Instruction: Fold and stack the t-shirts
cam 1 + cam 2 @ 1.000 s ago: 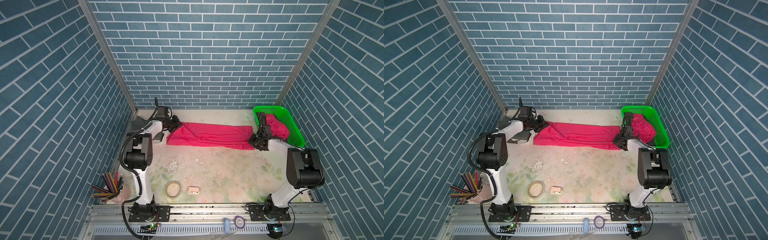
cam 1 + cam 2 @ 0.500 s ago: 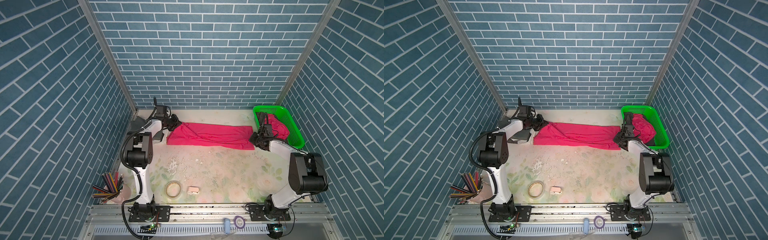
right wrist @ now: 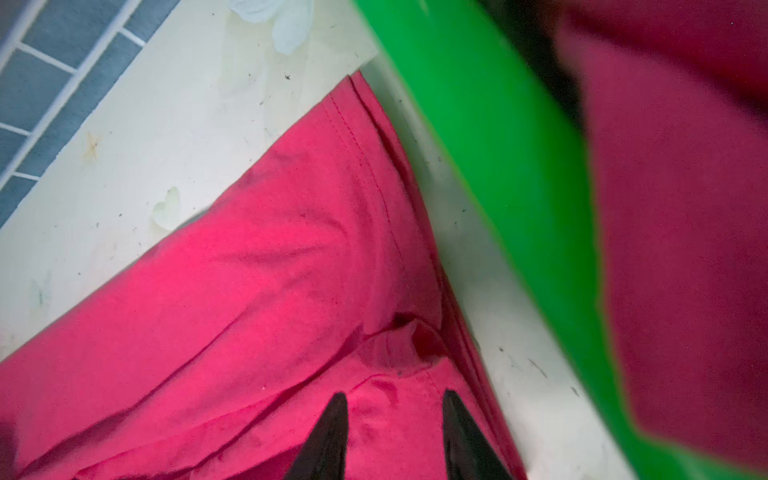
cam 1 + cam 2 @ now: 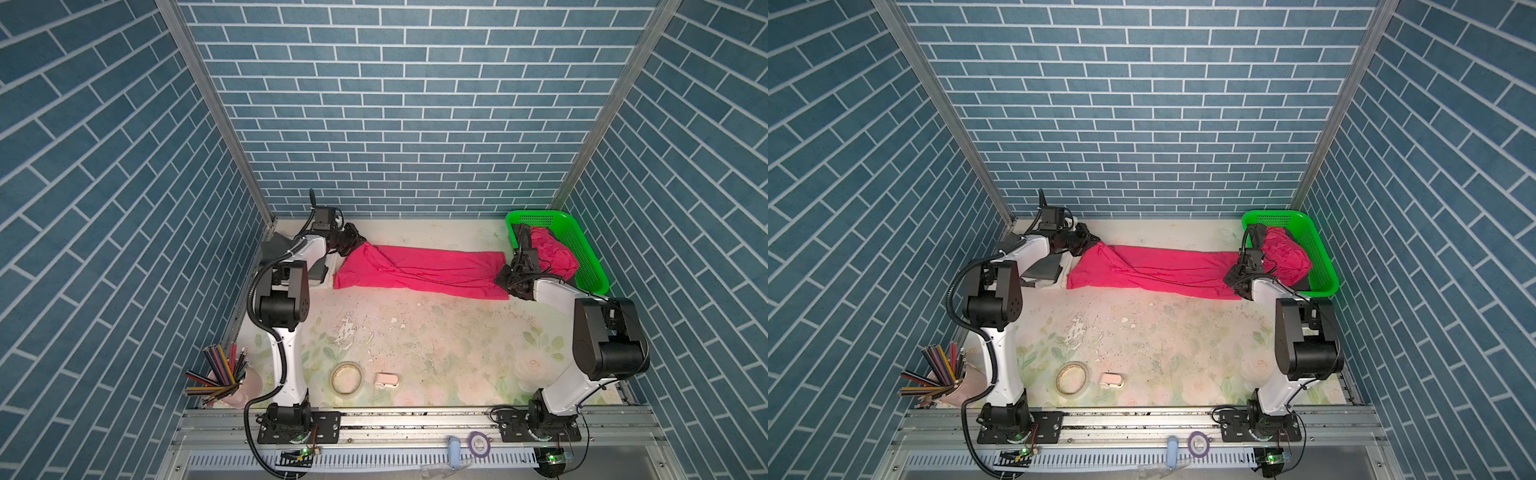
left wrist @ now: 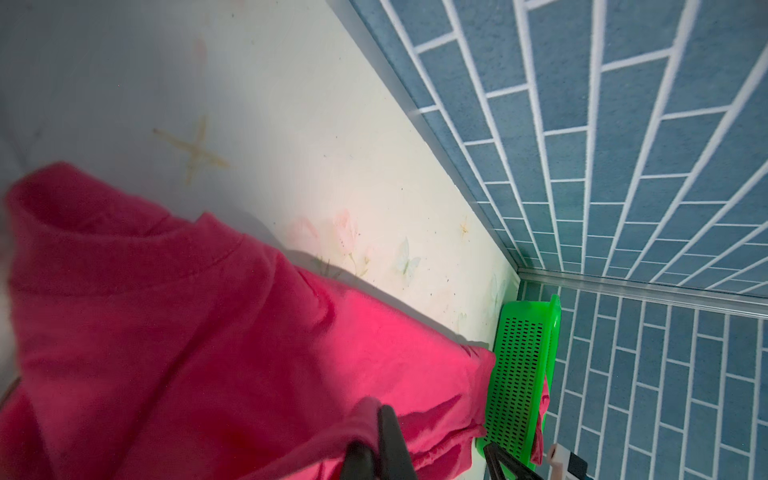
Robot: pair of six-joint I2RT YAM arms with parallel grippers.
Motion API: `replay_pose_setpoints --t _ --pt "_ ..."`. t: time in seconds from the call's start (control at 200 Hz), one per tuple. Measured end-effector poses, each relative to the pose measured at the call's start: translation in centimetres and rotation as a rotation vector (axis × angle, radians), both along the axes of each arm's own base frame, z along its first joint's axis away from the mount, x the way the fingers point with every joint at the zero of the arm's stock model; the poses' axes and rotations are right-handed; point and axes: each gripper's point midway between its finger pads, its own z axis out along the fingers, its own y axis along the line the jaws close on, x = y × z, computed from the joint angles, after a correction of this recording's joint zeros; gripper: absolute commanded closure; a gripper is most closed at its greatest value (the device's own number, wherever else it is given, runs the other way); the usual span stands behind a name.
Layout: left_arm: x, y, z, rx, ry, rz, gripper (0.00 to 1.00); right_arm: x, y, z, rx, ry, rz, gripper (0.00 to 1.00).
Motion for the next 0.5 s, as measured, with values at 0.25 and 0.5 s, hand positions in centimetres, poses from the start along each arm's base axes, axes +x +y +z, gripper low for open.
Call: replay_pose_setpoints --t 0.25,0.5 --pt "0.4 -0.2 -1.1 0.016 0.017 -0.007 0.84 1.3 0.2 0.1 -0.048 -0.003 -0.012 0.51" --pt "0.5 0.8 -1.6 0.039 0.018 -0.005 0.35 0.7 -0.4 -2.7 -0.133 0.07 -0.023 0.65"
